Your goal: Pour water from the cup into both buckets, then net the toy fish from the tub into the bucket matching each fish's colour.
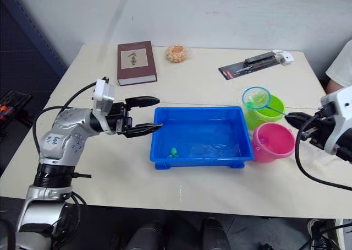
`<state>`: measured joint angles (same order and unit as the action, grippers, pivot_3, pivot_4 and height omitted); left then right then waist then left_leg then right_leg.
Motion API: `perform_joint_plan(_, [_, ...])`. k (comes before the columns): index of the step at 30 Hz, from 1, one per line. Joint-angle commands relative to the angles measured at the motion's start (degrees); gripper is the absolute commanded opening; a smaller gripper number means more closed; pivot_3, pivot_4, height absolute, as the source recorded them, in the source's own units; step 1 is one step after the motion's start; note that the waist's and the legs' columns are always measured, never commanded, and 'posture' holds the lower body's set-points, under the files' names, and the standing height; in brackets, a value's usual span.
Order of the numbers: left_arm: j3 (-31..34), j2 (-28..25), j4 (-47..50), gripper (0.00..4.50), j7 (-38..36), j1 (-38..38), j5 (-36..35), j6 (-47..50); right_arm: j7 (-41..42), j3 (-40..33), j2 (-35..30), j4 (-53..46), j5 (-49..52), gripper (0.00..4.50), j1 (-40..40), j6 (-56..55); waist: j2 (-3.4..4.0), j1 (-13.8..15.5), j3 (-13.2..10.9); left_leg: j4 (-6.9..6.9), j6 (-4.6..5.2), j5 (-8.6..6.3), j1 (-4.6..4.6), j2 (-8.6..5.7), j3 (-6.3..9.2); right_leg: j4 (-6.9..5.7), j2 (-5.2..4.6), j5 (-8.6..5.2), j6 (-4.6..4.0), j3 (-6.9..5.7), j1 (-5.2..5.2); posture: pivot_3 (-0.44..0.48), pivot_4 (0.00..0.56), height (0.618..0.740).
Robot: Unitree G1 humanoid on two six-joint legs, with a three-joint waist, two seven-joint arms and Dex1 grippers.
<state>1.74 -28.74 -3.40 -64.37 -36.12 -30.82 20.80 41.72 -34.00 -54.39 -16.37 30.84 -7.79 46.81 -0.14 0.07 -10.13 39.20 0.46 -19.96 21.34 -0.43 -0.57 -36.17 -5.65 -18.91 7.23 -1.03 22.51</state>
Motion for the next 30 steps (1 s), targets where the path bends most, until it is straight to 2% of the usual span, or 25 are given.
perform_joint_plan(1, [-0.64,1.74,0.58,4.44,0.78,-1.61,0.5,-1.59,-3.94,1.38,1.06,3.33,-7.91,0.0,0.09,-11.71,0.0,0.0,0.0,0.0,0.0,0.0,0.0,0.0,-0.02,0.0,0.0,0.0,0.0,0.01,0.0,0.0,0.15,0.738])
perform_joint_plan(7, [-1.35,2.79,1.3,4.44,1.33,-0.89,1.13,-1.73,-10.69,10.22,-0.9,10.88,-27.15,0.0,3.21,-35.64,0.0,-0.11,0.0,0.01,0.0,0.01,-0.01,-0.01,-0.06,-0.02,0.01,0.0,0.01,0.04,0.01,0.0,0.15,0.738])
perform_joint_plan(9, [-1.63,3.02,2.01,4.44,1.63,-0.31,1.25,-1.54,-15.07,12.82,-2.28,14.09,-35.22,0.0,4.27,-47.32,0.0,-0.13,0.0,0.01,0.0,0.01,-0.03,-0.02,-0.11,-0.04,0.0,0.0,0.01,0.07,0.01,0.0,0.15,0.738])
perform_joint_plan(14, [-1.21,3.29,3.24,4.44,3.01,0.86,0.92,-0.78,-25.43,17.92,-6.39,20.2,-51.13,0.0,5.44,-62.45,0.01,-0.26,0.0,0.01,-0.01,0.02,-0.04,-0.01,-0.16,-0.11,0.01,0.0,0.01,0.14,0.07,0.0,0.15,0.738])
perform_joint_plan(20, [-1.17,2.89,3.79,4.44,3.46,1.77,1.08,-1.11,-33.32,21.33,-9.67,22.41,-63.24,0.0,6.31,-70.82,0.01,-0.25,0.0,0.01,-0.03,0.02,-0.05,0.0,-0.17,-0.1,0.02,0.0,0.01,0.15,0.07,0.0,0.15,0.738])
perform_joint_plan(24, [-1.19,2.62,3.32,4.44,3.29,1.56,1.32,-1.39,-36.37,20.65,-10.26,23.97,-67.33,0.0,6.67,-68.61,0.01,-0.18,0.0,0.02,-0.03,0.03,-0.05,0.0,-0.18,-0.1,0.03,0.0,0.01,0.16,0.06,0.0,0.15,0.738])
perform_joint_plan(30, [-1.2,2.54,2.78,4.44,2.94,1.26,1.42,-1.65,-35.69,17.85,-7.87,23.42,-61.73,0.0,6.73,-68.51,0.01,-0.24,0.0,0.02,-0.03,0.03,-0.05,0.01,-0.18,-0.09,0.05,0.0,0.01,0.15,0.05,0.0,0.15,0.738])
